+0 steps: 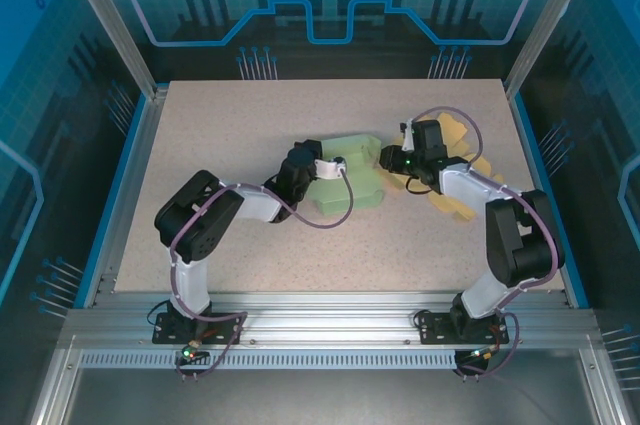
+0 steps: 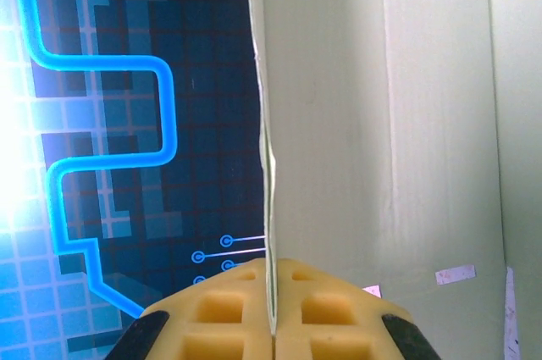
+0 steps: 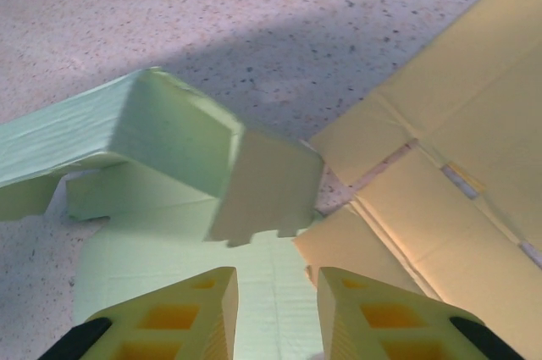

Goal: Fold the paper box

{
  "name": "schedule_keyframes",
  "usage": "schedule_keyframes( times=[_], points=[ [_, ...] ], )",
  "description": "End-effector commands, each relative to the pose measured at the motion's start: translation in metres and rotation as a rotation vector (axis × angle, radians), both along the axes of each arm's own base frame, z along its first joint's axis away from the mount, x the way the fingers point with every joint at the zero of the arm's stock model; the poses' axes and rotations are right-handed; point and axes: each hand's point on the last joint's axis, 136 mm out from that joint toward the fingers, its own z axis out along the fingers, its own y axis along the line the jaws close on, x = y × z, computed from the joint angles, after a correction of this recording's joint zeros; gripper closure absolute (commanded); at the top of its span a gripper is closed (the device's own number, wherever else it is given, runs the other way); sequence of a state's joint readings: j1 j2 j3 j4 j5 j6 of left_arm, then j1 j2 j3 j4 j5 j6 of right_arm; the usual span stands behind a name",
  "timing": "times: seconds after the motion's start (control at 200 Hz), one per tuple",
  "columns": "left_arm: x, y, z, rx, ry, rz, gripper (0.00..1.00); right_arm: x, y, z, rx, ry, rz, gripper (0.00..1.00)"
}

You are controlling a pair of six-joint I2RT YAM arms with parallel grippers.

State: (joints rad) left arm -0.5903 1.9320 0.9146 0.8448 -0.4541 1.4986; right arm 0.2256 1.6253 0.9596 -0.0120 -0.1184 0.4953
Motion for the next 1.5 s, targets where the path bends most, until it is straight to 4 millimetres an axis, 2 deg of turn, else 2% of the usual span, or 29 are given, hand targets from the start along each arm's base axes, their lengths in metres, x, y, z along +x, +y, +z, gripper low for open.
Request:
schedule_keyframes(
  times=[0.0,0.125,0.23,0.375,0.5,0.685,0.83,1.076,1.326,1.496],
  points=[
    [-0.001,0.004,-0.014,0.028,0.01,-0.019,1.0,-0.005,-0.01,-0.007,0.061,0.053,-0.037,0.68],
    [0.0,0.006,-0.021,0.036,0.026,-0.024,1.0,0.005,-0.013,-0.013,0.043,0.081,-0.021,0.69],
    [0.005,0.01,-0.031,0.059,0.027,-0.027,1.0,0.017,-0.006,-0.021,0.049,0.107,0.04,0.69],
    [0.016,0.018,-0.029,0.056,0.01,-0.014,1.0,0.034,0.01,-0.029,0.061,0.117,0.131,0.69],
    [0.019,0.028,-0.029,0.075,0.011,-0.017,1.0,0.046,0.012,-0.041,0.039,0.142,0.143,0.68],
    [0.013,0.033,-0.027,0.056,0.049,-0.036,1.0,0.059,0.012,-0.054,0.007,0.165,0.147,0.68],
    [0.012,0.033,-0.029,0.067,0.042,-0.045,1.0,0.065,0.019,-0.056,0.027,0.158,0.172,0.68],
    [0.01,0.03,-0.031,0.093,0.014,-0.064,1.0,0.064,0.033,-0.04,0.05,0.11,0.232,0.66],
    [0.01,0.026,-0.039,0.109,0.013,-0.074,1.0,0.046,0.048,-0.045,0.007,0.072,0.311,0.61],
    [0.008,0.023,-0.049,0.131,0.008,-0.091,1.0,0.045,0.053,-0.044,-0.013,0.041,0.341,0.6]
  ],
)
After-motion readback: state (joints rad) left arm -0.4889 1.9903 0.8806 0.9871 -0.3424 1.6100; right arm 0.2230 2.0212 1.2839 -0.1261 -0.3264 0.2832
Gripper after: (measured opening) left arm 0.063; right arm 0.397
